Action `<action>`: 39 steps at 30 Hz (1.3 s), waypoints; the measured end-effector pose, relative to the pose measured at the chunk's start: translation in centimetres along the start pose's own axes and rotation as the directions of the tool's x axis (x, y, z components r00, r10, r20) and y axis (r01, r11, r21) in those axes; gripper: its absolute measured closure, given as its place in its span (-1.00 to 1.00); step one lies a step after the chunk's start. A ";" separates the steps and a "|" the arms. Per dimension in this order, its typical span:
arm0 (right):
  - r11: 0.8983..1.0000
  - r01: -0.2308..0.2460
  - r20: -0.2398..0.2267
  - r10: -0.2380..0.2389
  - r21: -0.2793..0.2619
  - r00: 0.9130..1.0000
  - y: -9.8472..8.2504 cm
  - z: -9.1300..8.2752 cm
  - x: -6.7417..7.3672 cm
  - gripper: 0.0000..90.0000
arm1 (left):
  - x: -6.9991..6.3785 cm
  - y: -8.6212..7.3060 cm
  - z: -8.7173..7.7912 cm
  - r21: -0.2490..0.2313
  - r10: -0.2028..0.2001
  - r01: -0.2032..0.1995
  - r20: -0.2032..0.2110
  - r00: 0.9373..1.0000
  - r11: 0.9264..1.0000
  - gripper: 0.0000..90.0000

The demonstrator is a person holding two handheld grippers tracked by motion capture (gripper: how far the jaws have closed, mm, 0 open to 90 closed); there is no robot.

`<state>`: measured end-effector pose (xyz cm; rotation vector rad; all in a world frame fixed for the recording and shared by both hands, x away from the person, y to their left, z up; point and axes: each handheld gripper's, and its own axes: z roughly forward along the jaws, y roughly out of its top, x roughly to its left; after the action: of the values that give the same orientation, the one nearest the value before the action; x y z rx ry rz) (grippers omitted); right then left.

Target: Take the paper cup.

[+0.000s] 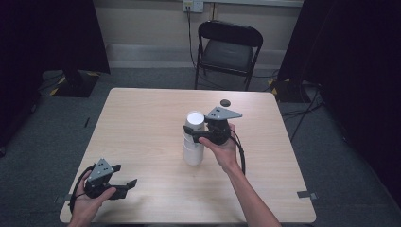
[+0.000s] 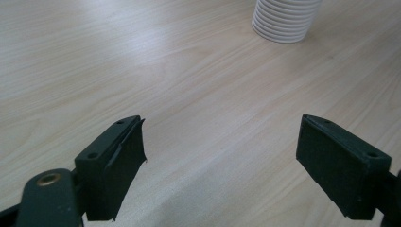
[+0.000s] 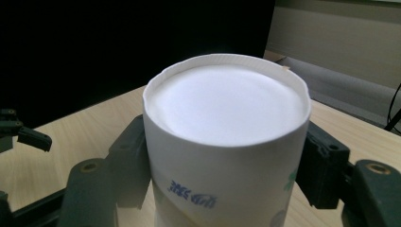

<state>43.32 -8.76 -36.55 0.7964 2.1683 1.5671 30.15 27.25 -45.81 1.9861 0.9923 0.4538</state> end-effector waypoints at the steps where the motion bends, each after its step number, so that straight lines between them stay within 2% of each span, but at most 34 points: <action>1: 1.000 0.000 0.001 0.000 -0.002 1.000 0.1 0.0 0.0 -0.30 | 0.0 0.0 0.0 0.003 0.001 -0.001 -0.001 1.000 1.000 -0.65; 12: 1.000 -0.020 -0.013 0.020 -0.023 1.000 0.8 -0.2 -0.1 -0.29 | 0.0 0.0 0.1 0.006 0.009 -0.009 0.003 1.000 1.000 -0.65; 19: 0.999 -0.026 -0.017 0.026 -0.019 1.000 1.4 -0.3 0.0 -0.29 | -0.2 0.1 0.1 -0.006 -0.005 0.006 0.027 1.000 1.000 -0.65; 39: 0.998 -0.043 -0.040 0.040 -0.053 0.998 3.2 -0.9 -0.1 -0.27 | -0.3 0.1 0.2 0.004 0.018 -0.018 0.019 1.000 1.000 -0.64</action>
<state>43.64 -8.78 -33.20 0.8054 2.1402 1.6672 30.15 26.92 -45.84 2.0007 0.9644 0.4420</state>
